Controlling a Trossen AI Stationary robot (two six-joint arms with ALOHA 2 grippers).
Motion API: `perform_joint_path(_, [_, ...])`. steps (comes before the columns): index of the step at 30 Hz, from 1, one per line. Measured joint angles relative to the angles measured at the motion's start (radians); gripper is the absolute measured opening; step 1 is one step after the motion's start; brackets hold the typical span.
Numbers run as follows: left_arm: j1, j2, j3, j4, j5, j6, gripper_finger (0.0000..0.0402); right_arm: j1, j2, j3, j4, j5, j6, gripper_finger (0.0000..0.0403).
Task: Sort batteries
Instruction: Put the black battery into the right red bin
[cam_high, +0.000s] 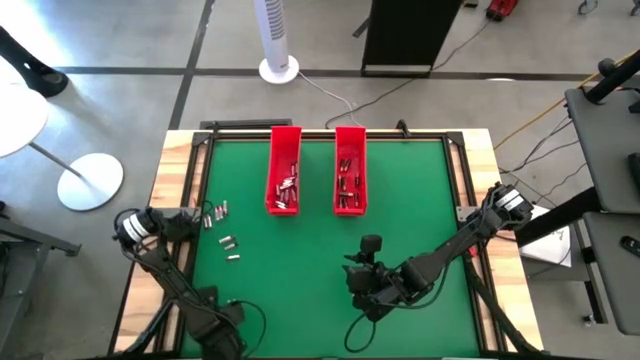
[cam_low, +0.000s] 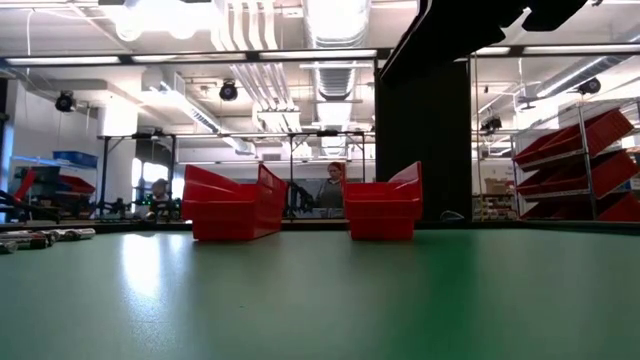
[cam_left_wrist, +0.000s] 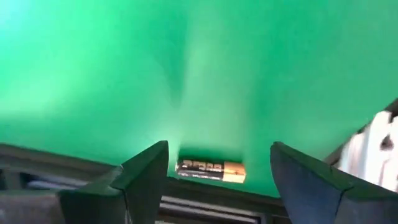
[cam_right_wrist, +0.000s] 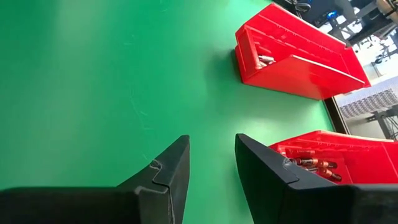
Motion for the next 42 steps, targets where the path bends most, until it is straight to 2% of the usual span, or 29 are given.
perform_joint_path(2, [0.008,0.0,0.023,-0.029,0.003,-0.015,0.0259,0.0,0.0,0.0,0.001,0.0,0.0,0.0122])
perform_joint_path(8, [0.004,-0.001,0.029,-0.044,0.129,-0.028,0.0259,0.0,0.0,-0.001,0.003,0.0,0.016,0.0134])
perform_joint_path(19, [-0.043,-0.001,-0.014,-0.028,0.174,0.088,0.0259,-0.003,0.0,-0.004,0.01,0.0,0.019,0.0159])
perform_joint_path(23, [-0.066,-0.001,-0.013,0.001,0.174,0.08,0.0259,-0.003,0.0,-0.005,0.011,0.0,0.019,0.0165])
perform_joint_path(30, [-0.072,-0.002,-0.033,0.051,0.152,-0.024,0.0259,-0.003,0.0,-0.011,0.01,-0.003,0.027,0.0169])
perform_joint_path(35, [-0.085,-0.003,-0.031,0.11,0.085,0.03,0.0259,-0.003,0.0,-0.011,0.011,-0.003,0.028,0.0163])
perform_joint_path(42, [-0.115,-0.018,-0.038,0.021,0.087,0.077,0.0259,-0.003,0.0,-0.011,0.016,-0.003,0.028,0.0156])
